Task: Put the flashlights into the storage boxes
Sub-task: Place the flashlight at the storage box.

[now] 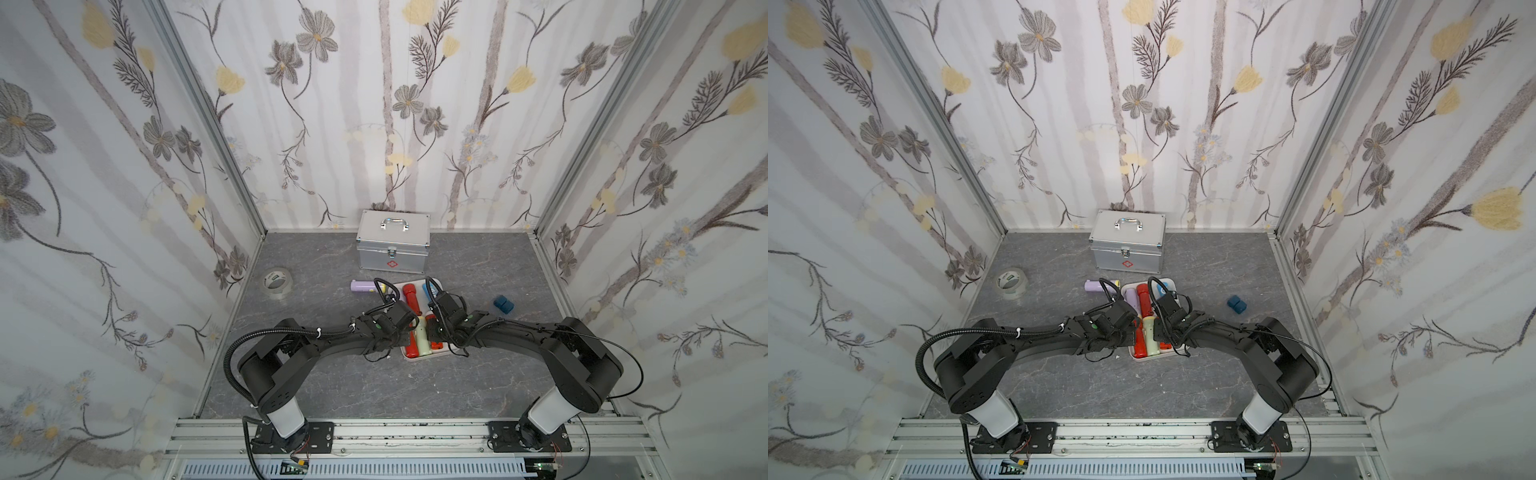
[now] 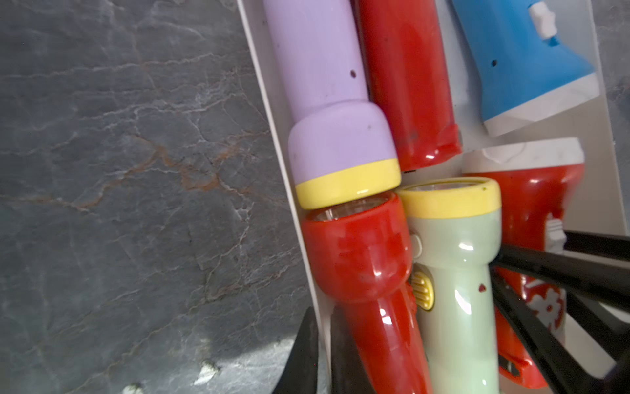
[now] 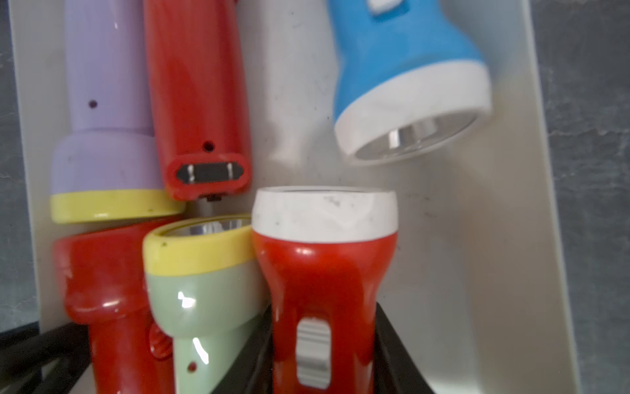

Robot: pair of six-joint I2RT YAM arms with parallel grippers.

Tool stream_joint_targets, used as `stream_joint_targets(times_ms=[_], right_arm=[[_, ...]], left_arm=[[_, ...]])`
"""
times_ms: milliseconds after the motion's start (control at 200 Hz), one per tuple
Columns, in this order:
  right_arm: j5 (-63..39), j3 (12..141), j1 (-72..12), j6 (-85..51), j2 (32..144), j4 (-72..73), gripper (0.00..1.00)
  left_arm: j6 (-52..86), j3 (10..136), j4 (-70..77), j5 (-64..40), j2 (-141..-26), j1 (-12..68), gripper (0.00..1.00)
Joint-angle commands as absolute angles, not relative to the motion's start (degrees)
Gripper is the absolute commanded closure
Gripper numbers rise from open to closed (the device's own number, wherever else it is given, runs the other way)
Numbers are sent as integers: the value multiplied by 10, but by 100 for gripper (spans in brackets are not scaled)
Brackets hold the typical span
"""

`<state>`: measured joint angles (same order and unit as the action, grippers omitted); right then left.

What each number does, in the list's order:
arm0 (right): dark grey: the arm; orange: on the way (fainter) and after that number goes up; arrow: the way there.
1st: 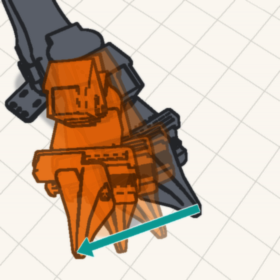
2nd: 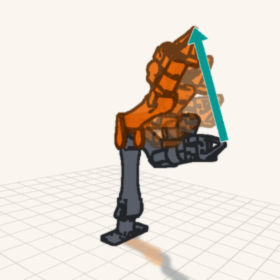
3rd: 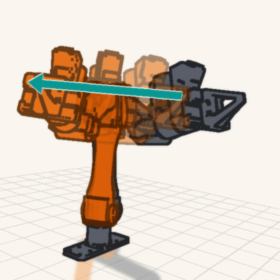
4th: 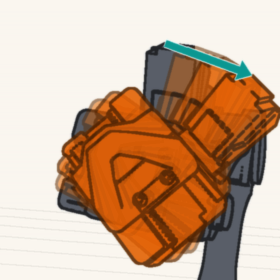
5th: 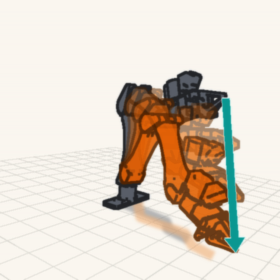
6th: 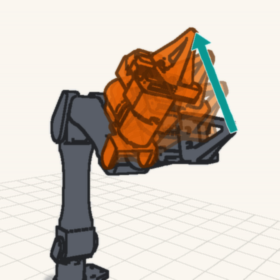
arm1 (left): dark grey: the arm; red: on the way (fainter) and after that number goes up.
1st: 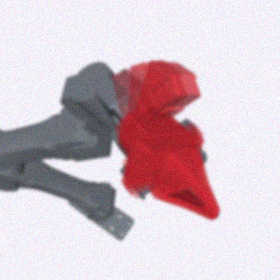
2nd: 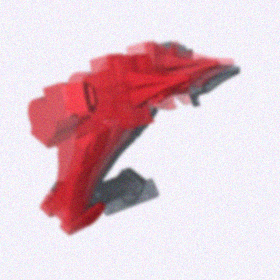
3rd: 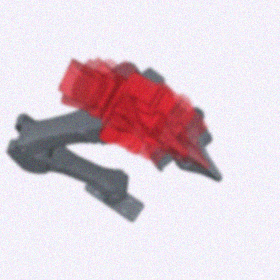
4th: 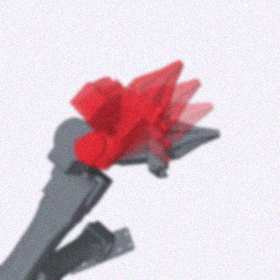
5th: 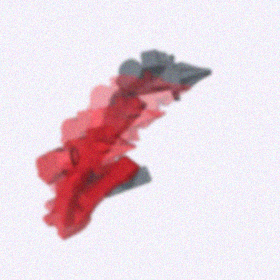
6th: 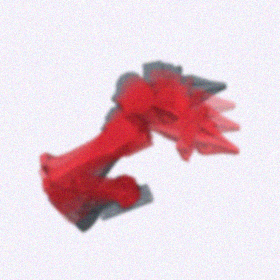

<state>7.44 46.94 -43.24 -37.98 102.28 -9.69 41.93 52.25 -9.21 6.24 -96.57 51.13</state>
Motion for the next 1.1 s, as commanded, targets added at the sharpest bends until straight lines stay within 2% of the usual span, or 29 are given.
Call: stream_joint_targets(times_ms=[0,175,285,385,675,764,944,999,1049,1094], right_arm=[[67,462,-455,-401,1018,-84,61],[73,476,-465,-405,1030,-94,56],[82,486,-466,-403,1025,-110,52],[87,487,-465,-400,1004,-120,50],[110,491,-462,-380,920,-172,41],[110,485,-432,-364,890,-173,40],[83,466,-340,-319,895,-151,40],[80,469,-327,-309,911,-148,40],[76,472,-320,-301,941,-144,40],[76,475,-319,-297,957,-141,40]], left_arm=[[387,527,-82,33,-967,509,89],[382,527,-90,27,-963,504,85],[374,532,-109,26,-963,501,72],[368,532,-115,23,-958,499,65],[329,549,-167,33,-911,495,55],[303,560,-202,42,-882,484,53],[212,588,-262,96,-823,426,46],[153,599,-261,109,-823,401,44],[80,611,-258,109,-837,382,37],[17,634,-265,105,-864,370,37]])
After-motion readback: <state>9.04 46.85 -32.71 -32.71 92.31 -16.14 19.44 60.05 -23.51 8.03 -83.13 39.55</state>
